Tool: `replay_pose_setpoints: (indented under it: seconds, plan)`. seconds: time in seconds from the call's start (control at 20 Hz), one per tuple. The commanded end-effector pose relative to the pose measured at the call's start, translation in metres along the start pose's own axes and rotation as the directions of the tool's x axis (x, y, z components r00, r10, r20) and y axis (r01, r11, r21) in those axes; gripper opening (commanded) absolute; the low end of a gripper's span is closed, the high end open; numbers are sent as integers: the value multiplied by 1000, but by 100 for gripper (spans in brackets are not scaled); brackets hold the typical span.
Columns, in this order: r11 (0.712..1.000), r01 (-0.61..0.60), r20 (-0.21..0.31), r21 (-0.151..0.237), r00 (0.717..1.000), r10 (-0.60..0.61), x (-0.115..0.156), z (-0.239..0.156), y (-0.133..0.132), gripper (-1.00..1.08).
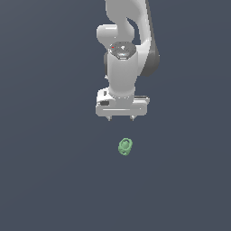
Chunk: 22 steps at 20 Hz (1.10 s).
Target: Pick up the object and move it to a goal position.
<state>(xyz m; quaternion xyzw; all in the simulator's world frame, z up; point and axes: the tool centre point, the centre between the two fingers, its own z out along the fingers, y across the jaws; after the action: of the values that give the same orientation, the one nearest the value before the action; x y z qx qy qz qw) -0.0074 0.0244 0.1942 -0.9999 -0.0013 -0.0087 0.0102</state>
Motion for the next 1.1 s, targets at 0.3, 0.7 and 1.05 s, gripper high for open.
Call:
replay_pose_setpoints:
  seconds: [0.3, 0.7, 1.05]
  plan:
    - [999, 51, 0, -11, 999, -51, 3, 1, -13, 100]
    - [997, 74, 0, -16, 997, -74, 4, 0, -18, 100]
    - [1000, 12, 2, -14, 1000, -12, 12, 11, -18, 100]
